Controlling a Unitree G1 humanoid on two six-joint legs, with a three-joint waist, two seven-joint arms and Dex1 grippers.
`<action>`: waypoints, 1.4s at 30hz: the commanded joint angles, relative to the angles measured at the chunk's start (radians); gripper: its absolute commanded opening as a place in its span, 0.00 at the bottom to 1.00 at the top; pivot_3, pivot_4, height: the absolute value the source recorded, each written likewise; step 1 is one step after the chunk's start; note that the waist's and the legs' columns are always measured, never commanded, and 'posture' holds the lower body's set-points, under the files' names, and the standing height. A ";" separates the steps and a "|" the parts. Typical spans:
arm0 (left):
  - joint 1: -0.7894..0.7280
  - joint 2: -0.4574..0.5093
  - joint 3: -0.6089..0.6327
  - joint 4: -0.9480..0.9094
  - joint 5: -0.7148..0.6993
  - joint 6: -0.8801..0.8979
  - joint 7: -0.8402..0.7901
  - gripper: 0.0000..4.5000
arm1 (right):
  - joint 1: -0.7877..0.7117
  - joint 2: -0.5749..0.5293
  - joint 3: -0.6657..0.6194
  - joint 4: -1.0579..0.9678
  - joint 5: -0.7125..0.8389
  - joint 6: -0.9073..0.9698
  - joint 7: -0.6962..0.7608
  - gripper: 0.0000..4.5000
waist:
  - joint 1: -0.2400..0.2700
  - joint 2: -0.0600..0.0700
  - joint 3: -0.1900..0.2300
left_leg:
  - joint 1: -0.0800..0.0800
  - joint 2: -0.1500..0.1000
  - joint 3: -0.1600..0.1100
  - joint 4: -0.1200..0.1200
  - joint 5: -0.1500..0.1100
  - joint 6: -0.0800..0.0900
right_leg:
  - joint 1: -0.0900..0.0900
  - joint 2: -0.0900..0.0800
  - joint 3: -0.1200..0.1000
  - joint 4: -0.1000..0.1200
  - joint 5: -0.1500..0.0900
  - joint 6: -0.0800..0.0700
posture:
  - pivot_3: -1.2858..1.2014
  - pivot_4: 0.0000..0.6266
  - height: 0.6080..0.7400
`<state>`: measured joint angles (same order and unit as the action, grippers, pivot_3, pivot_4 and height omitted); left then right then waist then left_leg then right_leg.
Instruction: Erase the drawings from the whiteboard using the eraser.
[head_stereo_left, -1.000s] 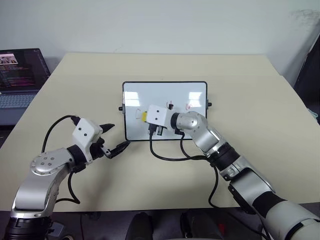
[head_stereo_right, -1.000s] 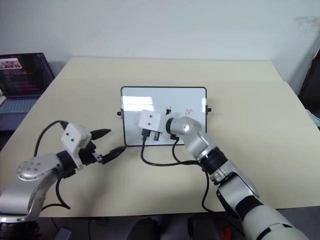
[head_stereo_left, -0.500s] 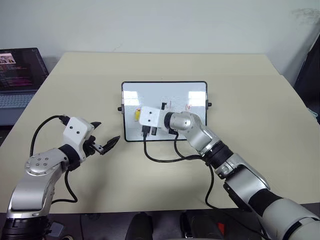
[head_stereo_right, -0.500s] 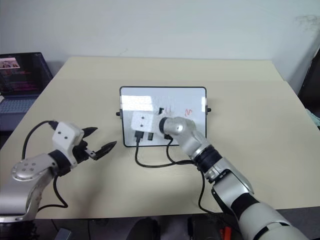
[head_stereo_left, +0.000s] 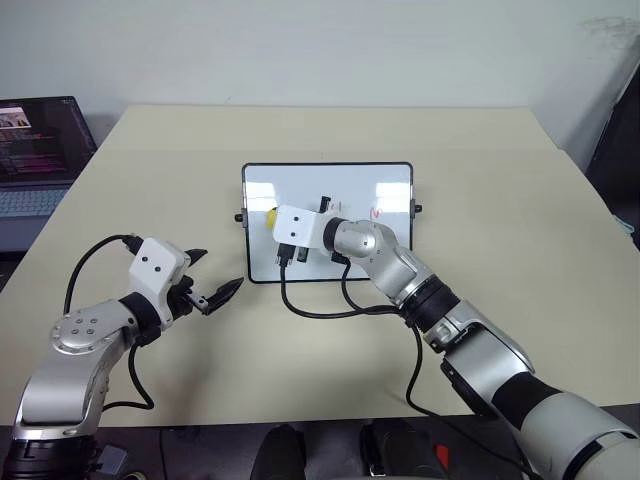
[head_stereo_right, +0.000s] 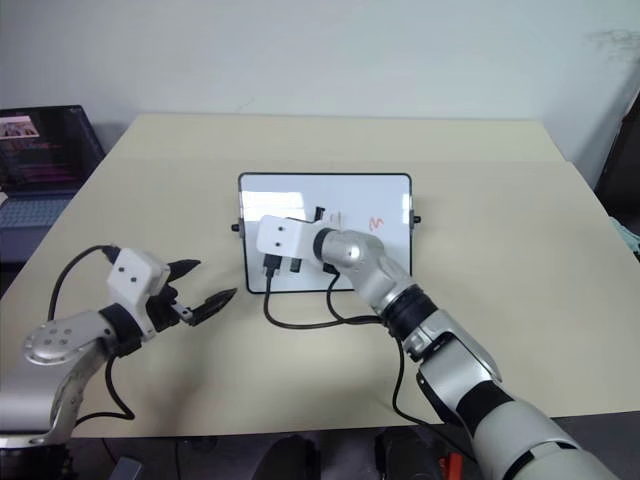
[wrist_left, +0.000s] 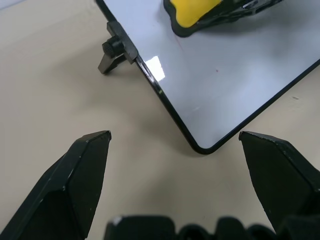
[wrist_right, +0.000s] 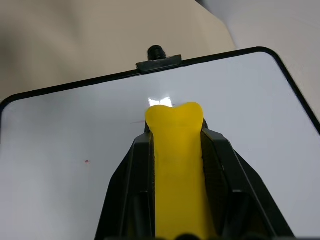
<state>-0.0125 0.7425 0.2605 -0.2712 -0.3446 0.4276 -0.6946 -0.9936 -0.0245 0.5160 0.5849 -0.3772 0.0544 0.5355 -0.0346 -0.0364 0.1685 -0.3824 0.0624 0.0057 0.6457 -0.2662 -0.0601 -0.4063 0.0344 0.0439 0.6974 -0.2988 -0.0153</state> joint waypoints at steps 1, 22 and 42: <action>-0.011 0.007 0.019 -0.039 -0.011 -0.015 -0.009 1.00 | 0.041 -0.029 0.045 -0.027 -0.014 0.042 0.111 0.21 | 0.000 0.000 0.000 | 0.000 0.000 0.000 0.000 0.000 0.000 | 0.000 0.000 0.000 0.000 0.000 0.000 | 0.52 0.24 1.00; -0.030 0.003 -0.001 -0.032 -0.009 -0.019 -0.031 1.00 | 0.050 -0.032 0.047 -0.040 -0.047 0.042 0.092 0.21 | 0.000 0.000 0.000 | -0.001 0.000 0.000 0.000 0.000 0.000 | -0.001 0.000 0.000 -0.001 -0.001 -0.001 | 0.52 0.24 1.00; -0.047 0.000 -0.018 -0.032 -0.019 -0.024 -0.060 1.00 | -0.017 -0.055 -0.054 0.034 -0.059 -0.032 -0.129 0.21 | 0.003 0.000 0.000 | 0.000 0.000 0.000 0.000 0.000 0.000 | 0.000 0.000 0.000 0.001 -0.001 -0.002 | 0.52 0.24 1.00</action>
<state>-0.0473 0.7408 0.2390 -0.2715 -0.3509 0.4249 -0.7436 -1.0095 -0.0448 0.5129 0.6036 -0.4421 0.0082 0.4382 -0.0320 -0.0366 0.1687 -0.3827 0.0622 0.0051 0.6461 -0.2658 -0.0603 -0.4066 0.0344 0.0433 0.6982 -0.2994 -0.0173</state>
